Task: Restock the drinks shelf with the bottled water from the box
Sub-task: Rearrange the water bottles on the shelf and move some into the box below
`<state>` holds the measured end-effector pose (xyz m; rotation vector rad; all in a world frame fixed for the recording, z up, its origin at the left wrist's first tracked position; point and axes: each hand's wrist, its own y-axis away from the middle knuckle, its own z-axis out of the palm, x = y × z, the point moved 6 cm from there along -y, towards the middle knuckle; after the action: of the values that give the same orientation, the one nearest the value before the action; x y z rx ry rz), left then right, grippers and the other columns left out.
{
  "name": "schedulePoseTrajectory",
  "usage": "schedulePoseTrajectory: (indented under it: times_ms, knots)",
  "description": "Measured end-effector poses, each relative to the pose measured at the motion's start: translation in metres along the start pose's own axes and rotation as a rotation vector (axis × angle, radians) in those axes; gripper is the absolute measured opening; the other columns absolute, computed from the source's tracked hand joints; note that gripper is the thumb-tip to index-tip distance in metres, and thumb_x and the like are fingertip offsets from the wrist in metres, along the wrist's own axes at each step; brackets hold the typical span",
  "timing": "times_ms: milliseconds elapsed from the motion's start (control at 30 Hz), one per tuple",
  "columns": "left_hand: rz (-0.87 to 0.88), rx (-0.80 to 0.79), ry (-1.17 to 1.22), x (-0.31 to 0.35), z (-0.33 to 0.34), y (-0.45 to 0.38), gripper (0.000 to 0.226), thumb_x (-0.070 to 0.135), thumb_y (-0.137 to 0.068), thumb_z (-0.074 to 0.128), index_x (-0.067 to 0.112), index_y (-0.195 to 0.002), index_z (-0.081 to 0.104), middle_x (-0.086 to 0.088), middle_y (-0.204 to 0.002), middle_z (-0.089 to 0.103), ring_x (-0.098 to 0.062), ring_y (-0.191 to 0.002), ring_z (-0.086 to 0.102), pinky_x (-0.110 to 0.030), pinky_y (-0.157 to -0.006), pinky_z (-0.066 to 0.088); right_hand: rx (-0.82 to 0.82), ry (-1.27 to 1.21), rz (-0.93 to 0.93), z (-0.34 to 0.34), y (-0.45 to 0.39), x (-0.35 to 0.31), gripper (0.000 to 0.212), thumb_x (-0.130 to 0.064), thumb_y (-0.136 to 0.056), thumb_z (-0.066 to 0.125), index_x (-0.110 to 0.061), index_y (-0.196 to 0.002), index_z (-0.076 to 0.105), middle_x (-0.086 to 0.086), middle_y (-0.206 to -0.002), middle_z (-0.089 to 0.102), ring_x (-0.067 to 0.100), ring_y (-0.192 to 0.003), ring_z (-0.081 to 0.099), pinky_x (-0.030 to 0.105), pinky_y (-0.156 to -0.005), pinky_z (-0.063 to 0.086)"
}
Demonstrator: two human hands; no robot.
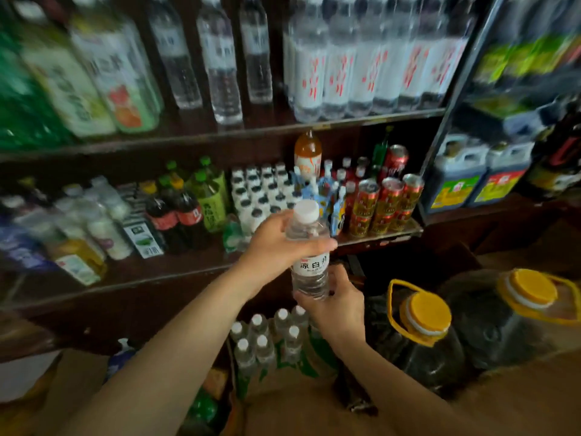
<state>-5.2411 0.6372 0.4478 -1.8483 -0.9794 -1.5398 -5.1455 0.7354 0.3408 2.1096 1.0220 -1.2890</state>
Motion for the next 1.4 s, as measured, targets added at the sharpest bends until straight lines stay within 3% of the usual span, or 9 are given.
schedulePoseTrajectory:
  times_ms: [233,367,467,733,800,933,1100,1233,1400]
  knots:
    - [0.103,-0.062,-0.054,0.131,-0.065,0.005,0.030,0.018,-0.066,0.084,0.026,-0.091,0.070,0.003,-0.094,0.075,-0.009,-0.089,0.071,-0.026,-0.082,0.055,-0.026,-0.079,-0.101,-0.013,-0.012,-0.140,0.055,-0.045,-0.063,0.083,-0.031,-0.104,0.050,-0.013,-0.091,0.068,0.001,-0.082,0.065,0.028,-0.074,0.057]
    - [0.163,0.137,-0.057,0.163,-0.100,0.004,0.061,0.034,-0.053,0.089,0.022,-0.107,0.064,0.004,-0.106,0.071,-0.010,-0.096,0.068,-0.031,-0.085,0.054,-0.009,-0.073,-0.116,-0.014,-0.017,-0.184,0.059,-0.049,-0.062,0.084,-0.028,-0.105,0.049,-0.013,-0.092,0.065,0.004,-0.083,0.062,0.024,-0.072,0.053]
    - [0.186,0.250,-0.066,0.175,-0.120,0.002,0.057,0.030,-0.060,0.087,0.020,-0.110,0.063,0.009,-0.107,0.068,-0.005,-0.096,0.065,-0.025,-0.081,0.052,-0.014,-0.066,-0.139,-0.015,-0.022,-0.205,0.056,-0.049,-0.063,0.083,-0.029,-0.100,0.047,-0.014,-0.087,0.064,0.003,-0.080,0.062,0.020,-0.067,0.051]
    - [0.223,0.240,-0.099,0.194,-0.141,-0.045,0.048,0.028,-0.063,0.086,0.022,-0.107,0.068,0.009,-0.099,0.074,-0.006,-0.094,0.069,-0.036,-0.092,0.054,-0.001,-0.083,-0.173,-0.009,-0.073,-0.231,0.045,-0.041,-0.069,0.082,-0.035,-0.097,0.047,-0.011,-0.084,0.068,0.004,-0.072,0.066,0.030,-0.064,0.058]
    - [0.225,0.234,-0.119,0.198,-0.143,-0.064,0.049,0.030,-0.064,0.086,0.022,-0.108,0.067,0.009,-0.100,0.073,-0.006,-0.096,0.068,-0.037,-0.093,0.053,0.006,-0.083,-0.174,-0.009,-0.093,-0.233,0.044,-0.040,-0.069,0.082,-0.036,-0.095,0.046,-0.011,-0.081,0.068,0.004,-0.067,0.066,0.030,-0.058,0.058]
    - [0.220,0.226,-0.168,0.201,-0.142,-0.111,0.044,0.031,-0.066,0.085,0.023,-0.106,0.069,0.009,-0.096,0.074,-0.005,-0.093,0.069,-0.037,-0.092,0.054,0.014,-0.037,-0.151,-0.008,-0.134,-0.235,0.046,-0.046,-0.068,0.080,-0.033,-0.101,0.051,-0.016,-0.081,0.065,0.003,-0.075,0.063,0.026,-0.064,0.054]
    - [0.207,0.232,-0.214,0.199,-0.138,-0.173,0.040,0.032,-0.065,0.085,0.022,-0.101,0.072,0.009,-0.095,0.074,-0.005,-0.092,0.068,-0.031,-0.087,0.054,0.034,0.001,-0.140,-0.003,-0.193,-0.233,0.044,-0.043,-0.069,0.079,-0.029,-0.104,0.057,-0.012,-0.086,0.067,0.007,-0.080,0.064,0.027,-0.067,0.054]
    - [0.184,0.258,-0.226,0.193,-0.137,-0.213,0.023,0.023,-0.069,0.083,0.026,-0.087,0.070,0.015,-0.080,0.070,0.007,-0.075,0.065,-0.009,-0.064,0.048,0.055,0.104,-0.161,0.006,-0.233,-0.232,0.049,-0.044,-0.071,0.078,-0.024,-0.110,0.057,-0.007,-0.110,0.054,0.015,-0.097,0.059,0.027,-0.077,0.049]
    - [0.169,0.288,-0.217,0.182,-0.137,-0.255,0.023,0.020,-0.073,0.080,0.031,-0.083,0.063,0.018,-0.081,0.067,0.004,-0.077,0.062,-0.015,-0.065,0.047,0.084,0.145,-0.150,0.024,-0.265,-0.233,0.051,-0.041,-0.079,0.072,-0.018,-0.119,0.052,-0.001,-0.114,0.053,0.021,-0.105,0.057,0.034,-0.085,0.049]
